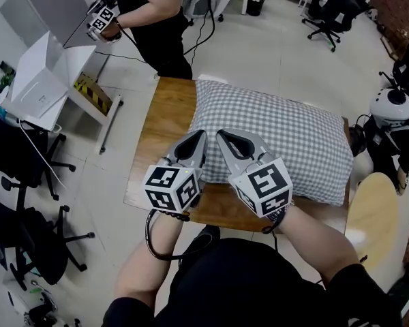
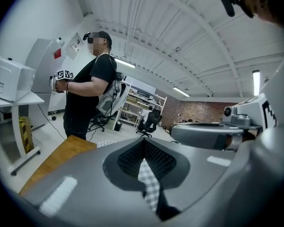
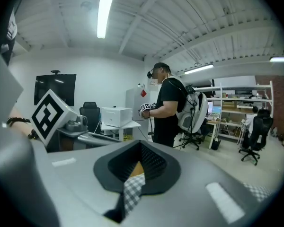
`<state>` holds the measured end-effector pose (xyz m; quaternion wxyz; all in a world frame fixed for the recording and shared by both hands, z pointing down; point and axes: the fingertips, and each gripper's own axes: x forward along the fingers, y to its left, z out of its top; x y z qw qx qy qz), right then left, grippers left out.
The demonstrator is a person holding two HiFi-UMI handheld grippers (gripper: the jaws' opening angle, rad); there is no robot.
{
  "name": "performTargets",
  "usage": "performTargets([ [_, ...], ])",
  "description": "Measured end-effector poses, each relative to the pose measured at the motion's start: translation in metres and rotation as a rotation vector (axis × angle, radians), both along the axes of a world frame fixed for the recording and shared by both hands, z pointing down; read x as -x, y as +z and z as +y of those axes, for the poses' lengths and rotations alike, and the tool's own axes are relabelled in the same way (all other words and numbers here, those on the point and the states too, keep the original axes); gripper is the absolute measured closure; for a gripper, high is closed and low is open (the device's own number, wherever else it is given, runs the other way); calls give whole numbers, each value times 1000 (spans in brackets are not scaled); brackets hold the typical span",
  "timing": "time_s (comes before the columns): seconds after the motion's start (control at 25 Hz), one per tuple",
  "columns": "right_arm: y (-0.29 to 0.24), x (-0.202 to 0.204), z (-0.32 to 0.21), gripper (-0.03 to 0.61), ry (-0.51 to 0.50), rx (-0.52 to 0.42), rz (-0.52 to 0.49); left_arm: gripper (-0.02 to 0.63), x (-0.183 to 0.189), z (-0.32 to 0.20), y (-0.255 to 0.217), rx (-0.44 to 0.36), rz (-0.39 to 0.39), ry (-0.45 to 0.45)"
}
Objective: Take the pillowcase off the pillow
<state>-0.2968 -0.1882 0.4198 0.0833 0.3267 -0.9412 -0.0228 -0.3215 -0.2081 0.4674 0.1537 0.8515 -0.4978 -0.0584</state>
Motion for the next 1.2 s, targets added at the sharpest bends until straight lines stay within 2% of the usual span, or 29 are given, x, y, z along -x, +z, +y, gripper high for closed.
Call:
performTargets([
  [0.36,23,46,-68,577,28,62,38,609,70,-74,44,125,99,-24],
  [0.6,33,70,-113,577,36,104,72,581,97,-121,68,203,131,-24],
  [0.88,55,88,-153,577,41,154,86,498,111,-160,113,306,160,-4],
  [1.2,63,102,-194,577,49,181,100,401,121,-196,162,461,271,13],
])
